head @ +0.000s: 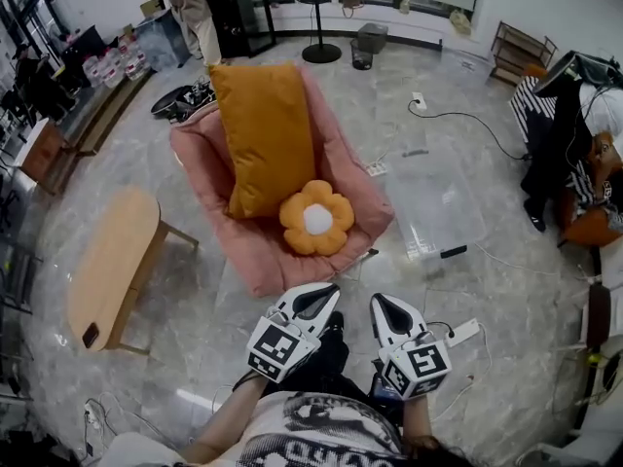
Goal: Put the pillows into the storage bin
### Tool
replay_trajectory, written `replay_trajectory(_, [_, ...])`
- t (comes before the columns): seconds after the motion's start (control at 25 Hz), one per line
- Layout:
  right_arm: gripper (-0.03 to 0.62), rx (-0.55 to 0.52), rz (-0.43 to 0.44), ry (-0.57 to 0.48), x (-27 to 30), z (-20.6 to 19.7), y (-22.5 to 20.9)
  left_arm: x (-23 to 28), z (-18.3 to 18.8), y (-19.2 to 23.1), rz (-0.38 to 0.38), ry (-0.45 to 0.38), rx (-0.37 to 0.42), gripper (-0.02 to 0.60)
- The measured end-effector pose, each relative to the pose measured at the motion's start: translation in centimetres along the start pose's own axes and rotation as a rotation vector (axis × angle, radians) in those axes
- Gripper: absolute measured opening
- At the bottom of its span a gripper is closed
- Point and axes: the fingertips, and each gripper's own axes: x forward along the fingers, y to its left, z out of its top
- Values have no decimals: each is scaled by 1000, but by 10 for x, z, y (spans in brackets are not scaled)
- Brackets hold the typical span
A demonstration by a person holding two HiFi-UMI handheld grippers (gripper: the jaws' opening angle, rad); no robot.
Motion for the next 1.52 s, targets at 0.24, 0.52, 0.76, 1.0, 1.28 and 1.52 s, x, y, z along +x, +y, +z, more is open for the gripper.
replay_trajectory(0.24, [-2, -3, 1, 39, 61, 26, -38, 51, 10, 68, -1, 26, 3, 17])
replay_trajectory(0.52, [-2, -36, 4, 64, 121, 48, -65, 81, 21, 132, 37, 6, -11, 17])
replay_trajectory(0.76, [-2, -66, 55, 100, 153, 57, -66, 83, 32, 169, 109, -26, -48, 17])
replay_trajectory(1.0, [-2, -89, 135, 139, 190, 61, -74, 83, 26, 194, 199, -26, -100, 17])
replay_trajectory(1.28, [-2, -118, 308, 223, 254, 65, -112, 110, 20, 235, 375, -2, -168, 17])
replay_trajectory(1.52, [-2, -272, 467, 309, 331, 68, -143, 134, 23, 278, 554, -18, -245, 17])
